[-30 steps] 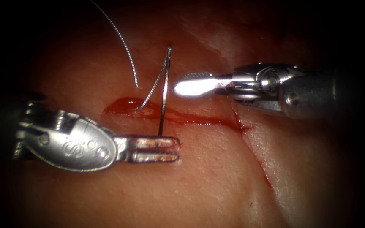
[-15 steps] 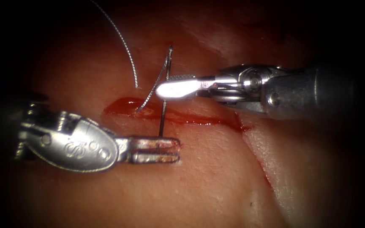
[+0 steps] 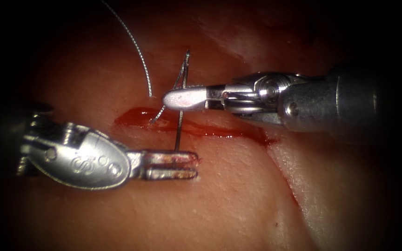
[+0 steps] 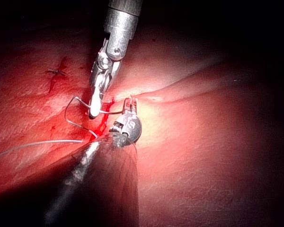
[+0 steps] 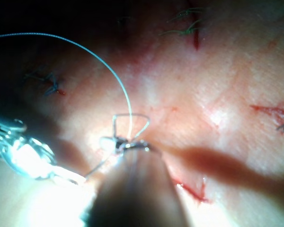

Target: Wound Closure

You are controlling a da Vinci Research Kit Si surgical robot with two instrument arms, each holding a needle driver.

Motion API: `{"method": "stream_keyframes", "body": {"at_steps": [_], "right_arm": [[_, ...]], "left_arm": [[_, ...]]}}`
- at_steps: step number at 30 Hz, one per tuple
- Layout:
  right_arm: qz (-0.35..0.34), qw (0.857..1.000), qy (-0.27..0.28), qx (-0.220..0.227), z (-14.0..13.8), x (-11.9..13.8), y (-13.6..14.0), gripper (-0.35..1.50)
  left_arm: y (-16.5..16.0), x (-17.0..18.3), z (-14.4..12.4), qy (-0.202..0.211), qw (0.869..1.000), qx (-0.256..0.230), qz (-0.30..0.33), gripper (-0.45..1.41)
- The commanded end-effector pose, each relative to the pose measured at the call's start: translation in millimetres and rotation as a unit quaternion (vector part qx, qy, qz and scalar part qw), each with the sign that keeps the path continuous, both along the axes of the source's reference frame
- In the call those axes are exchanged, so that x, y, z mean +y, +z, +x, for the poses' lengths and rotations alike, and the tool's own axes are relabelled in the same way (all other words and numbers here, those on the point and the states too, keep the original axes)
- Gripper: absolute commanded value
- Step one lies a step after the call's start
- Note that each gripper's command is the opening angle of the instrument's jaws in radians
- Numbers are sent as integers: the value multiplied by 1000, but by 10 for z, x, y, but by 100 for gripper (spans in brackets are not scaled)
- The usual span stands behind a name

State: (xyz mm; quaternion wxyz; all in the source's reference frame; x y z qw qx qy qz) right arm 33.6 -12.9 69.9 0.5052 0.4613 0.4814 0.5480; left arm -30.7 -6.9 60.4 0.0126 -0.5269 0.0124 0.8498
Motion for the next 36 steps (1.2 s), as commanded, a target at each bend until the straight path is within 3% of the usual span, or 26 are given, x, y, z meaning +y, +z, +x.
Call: {"method": "stream_keyframes", "body": {"at_steps": [1, 8, 9, 10, 11, 14, 16, 18, 21, 25, 30, 36], "right_arm": [[-2, 1000, -10, 5, 9, 0, 4, -35], [-42, 998, -22, 32, 7, 6, 8, -35], [-52, 998, -18, 32, 6, 8, 10, -35], [-70, 997, -14, 30, 3, 10, 12, -35], [-70, 997, -14, 30, 3, 10, 12, -35], [-110, 993, -17, 31, -2, 13, 18, -35], [-137, 990, -16, 32, -3, 14, 20, -35], [-155, 987, -15, 29, -4, 15, 21, -35], [-187, 982, -15, 27, -4, 15, 21, -35], [-224, 974, -15, 26, -3, 15, 20, -35], [-287, 958, -14, 15, -2, 17, 21, -35], [-323, 946, -11, 5, 0, 24, 26, -35]], "left_arm": [[6, -1, -5, 1, 1000, -1, -1, -45], [6, -1, -6, -5, 1000, -2, 12, -45], [6, 1, -7, -15, 999, -3, 31, -13], [6, 2, -8, -27, 998, -4, 55, 31], [6, 2, -8, -27, 998, -4, 55, 31], [4, 6, -8, -76, 982, -13, 173, 69], [5, 5, -6, -72, 976, -13, 206, 84], [4, 5, -1, -63, 975, -5, 214, 88], [3, 3, 9, -49, 975, 2, 217, 88], [3, 6, 29, -35, 974, 11, 224, 69], [19, 24, 63, -43, 967, 28, 250, 34], [52, 45, 80, -43, 961, 34, 270, -3]]}}
